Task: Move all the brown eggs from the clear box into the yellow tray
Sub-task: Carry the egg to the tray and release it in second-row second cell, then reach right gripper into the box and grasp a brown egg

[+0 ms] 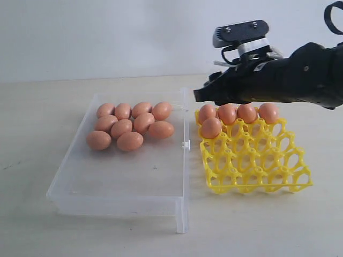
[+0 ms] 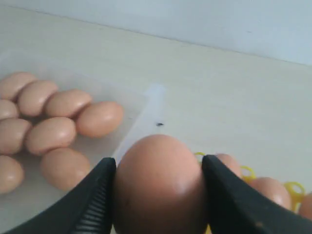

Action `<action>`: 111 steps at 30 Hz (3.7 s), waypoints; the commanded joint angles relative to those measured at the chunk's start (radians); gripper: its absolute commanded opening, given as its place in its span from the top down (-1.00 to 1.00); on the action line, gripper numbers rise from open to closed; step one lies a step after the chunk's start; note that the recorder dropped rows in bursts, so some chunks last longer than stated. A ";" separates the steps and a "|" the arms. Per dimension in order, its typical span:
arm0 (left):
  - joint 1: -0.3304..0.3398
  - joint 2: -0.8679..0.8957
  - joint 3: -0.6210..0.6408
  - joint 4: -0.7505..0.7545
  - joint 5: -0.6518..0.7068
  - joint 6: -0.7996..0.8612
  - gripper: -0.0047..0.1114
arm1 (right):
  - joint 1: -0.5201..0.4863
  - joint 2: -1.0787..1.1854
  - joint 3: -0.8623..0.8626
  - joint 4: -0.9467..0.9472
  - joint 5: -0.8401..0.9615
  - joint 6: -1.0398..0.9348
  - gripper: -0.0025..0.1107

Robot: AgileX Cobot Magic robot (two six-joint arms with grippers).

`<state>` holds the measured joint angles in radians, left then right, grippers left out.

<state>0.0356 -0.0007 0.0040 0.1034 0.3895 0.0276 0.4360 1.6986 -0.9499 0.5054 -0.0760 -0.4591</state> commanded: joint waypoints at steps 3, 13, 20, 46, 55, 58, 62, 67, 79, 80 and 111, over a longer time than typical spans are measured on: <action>-0.006 0.001 -0.004 -0.002 -0.009 -0.005 0.92 | -0.114 0.039 0.005 -0.180 0.002 0.175 0.96; -0.006 0.001 -0.004 -0.002 -0.009 -0.005 0.92 | -0.141 0.135 0.003 -0.220 0.025 0.247 0.96; -0.006 0.001 -0.004 -0.002 -0.009 -0.005 0.92 | -0.139 0.142 -0.004 -0.220 0.030 0.264 0.96; -0.006 0.001 -0.004 -0.002 -0.009 -0.005 0.92 | -0.111 0.217 -0.026 -0.227 -0.014 0.285 0.96; -0.006 0.001 -0.004 -0.002 -0.009 -0.005 0.92 | -0.111 0.221 -0.079 -0.227 0.001 0.286 0.96; -0.006 0.001 -0.004 -0.002 -0.009 -0.005 0.92 | -0.111 0.221 -0.081 -0.227 0.003 0.286 0.96; -0.006 0.001 -0.004 -0.002 -0.009 -0.005 0.92 | -0.111 0.222 -0.081 -0.230 0.007 0.286 0.96; -0.006 0.001 -0.004 -0.002 -0.009 -0.005 0.92 | -0.111 0.222 -0.081 -0.230 0.007 0.286 0.96; -0.006 0.001 -0.004 -0.002 -0.009 -0.005 0.92 | -0.111 0.253 -0.081 -0.240 0.021 0.286 0.96; -0.006 0.001 -0.004 -0.002 -0.009 -0.005 0.92 | -0.111 0.253 -0.081 -0.240 0.021 0.286 0.96; -0.006 0.001 -0.004 -0.002 -0.009 -0.005 0.92 | -0.109 0.170 -0.083 -0.240 0.063 0.304 -0.13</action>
<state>0.0356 -0.0007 0.0040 0.1034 0.3895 0.0276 0.3238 1.9148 -1.0253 0.2748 -0.0170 -0.1616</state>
